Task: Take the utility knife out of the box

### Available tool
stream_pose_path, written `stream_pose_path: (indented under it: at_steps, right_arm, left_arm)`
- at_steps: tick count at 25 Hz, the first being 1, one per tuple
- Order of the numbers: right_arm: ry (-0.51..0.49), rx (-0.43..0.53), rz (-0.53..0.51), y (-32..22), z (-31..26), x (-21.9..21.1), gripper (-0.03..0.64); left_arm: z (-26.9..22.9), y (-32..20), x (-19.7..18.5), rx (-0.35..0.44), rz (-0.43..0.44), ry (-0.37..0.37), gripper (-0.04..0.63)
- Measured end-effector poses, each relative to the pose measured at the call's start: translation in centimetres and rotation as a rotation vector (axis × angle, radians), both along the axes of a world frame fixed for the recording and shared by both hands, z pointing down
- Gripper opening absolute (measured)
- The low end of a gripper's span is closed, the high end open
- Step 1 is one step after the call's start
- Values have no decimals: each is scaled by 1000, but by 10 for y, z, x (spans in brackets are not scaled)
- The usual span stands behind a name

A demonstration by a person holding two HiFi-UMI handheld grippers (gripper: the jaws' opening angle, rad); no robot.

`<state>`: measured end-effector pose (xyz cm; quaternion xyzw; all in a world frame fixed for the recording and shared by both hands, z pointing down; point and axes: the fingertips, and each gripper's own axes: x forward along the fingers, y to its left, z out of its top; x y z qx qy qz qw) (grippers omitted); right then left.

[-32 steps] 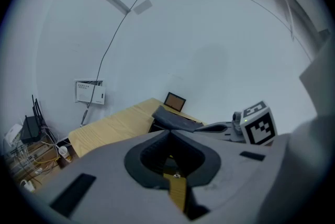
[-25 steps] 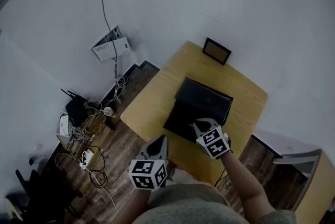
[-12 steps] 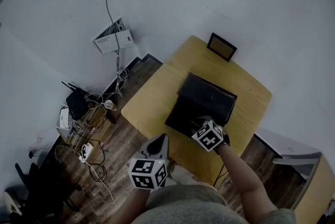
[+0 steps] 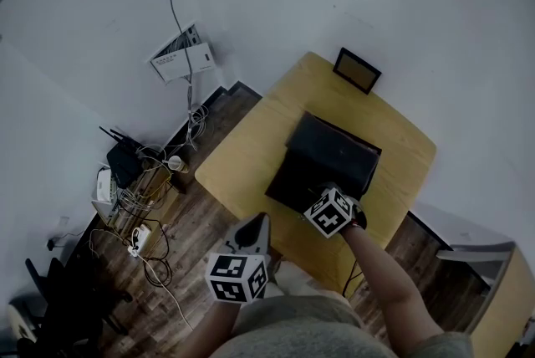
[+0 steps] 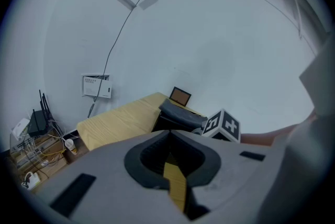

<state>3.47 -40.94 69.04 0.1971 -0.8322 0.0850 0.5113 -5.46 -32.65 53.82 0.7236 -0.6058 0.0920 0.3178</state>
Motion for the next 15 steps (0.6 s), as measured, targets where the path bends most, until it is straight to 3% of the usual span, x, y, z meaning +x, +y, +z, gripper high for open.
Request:
stream_pose_path:
  at_steps: [8, 15]
  right_arm:
    - [6, 7, 23, 3, -4, 3, 46]
    - [-70, 73, 106, 7, -37, 2, 46]
  left_arm:
    - [-3, 11, -8, 10, -1, 1, 3]
    - [-7, 26, -10, 28, 21, 13, 5]
